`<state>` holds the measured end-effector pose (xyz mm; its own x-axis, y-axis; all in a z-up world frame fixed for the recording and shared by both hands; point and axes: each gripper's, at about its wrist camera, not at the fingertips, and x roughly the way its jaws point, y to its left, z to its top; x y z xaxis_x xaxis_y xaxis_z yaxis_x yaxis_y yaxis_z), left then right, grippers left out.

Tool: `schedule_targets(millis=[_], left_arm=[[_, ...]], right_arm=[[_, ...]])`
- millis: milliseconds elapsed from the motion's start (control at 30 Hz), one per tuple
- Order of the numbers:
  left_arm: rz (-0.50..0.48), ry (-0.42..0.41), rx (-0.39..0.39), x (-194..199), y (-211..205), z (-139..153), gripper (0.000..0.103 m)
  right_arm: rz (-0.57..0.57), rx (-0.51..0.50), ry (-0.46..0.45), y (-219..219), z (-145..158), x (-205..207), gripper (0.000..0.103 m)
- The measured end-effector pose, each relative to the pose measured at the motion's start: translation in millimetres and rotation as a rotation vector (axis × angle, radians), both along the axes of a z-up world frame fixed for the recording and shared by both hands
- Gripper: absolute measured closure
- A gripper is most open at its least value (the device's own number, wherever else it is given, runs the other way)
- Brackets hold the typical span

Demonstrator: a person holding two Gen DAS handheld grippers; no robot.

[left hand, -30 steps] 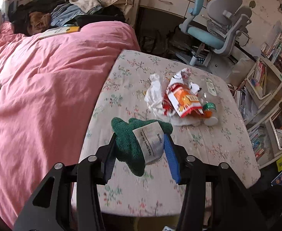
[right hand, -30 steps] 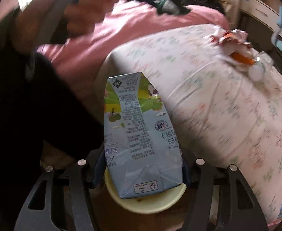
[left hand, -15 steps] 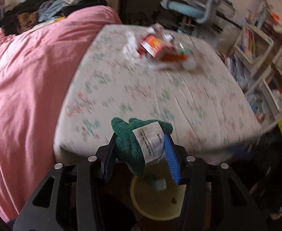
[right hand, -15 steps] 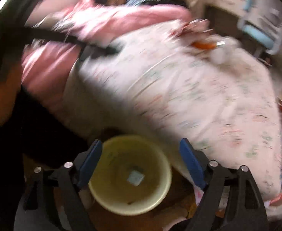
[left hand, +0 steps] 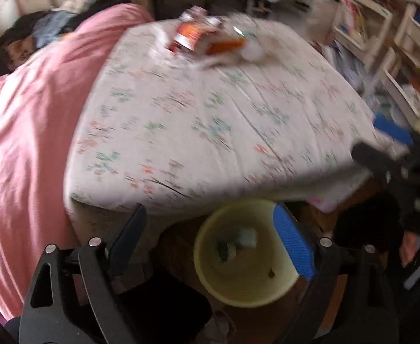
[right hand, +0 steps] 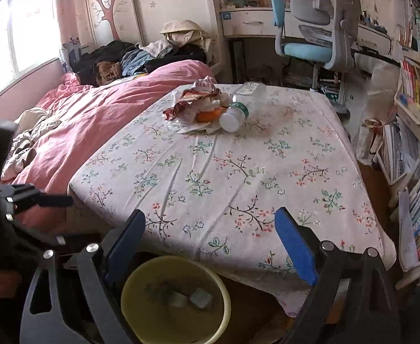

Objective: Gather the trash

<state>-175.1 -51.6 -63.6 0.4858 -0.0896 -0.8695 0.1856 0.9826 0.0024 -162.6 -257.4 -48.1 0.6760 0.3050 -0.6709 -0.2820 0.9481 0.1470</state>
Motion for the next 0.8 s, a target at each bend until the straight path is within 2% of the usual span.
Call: schedule_targets(millis=[133, 267, 800], left_arm=[[0.092, -0.100, -0.002, 2, 17, 17, 0.012], [0.159, -0.155, -0.013, 5, 29, 28, 0.010], [0.229, -0.209, -0.015, 6, 38, 38, 0.008]], right_arm=[[0.003, -0.015, 0.005, 3, -4, -3, 0.015], [0.008, -0.029, 0.009, 8, -8, -2, 0.015], [0.011, -0.046, 0.024, 11, -13, 0, 0.013]])
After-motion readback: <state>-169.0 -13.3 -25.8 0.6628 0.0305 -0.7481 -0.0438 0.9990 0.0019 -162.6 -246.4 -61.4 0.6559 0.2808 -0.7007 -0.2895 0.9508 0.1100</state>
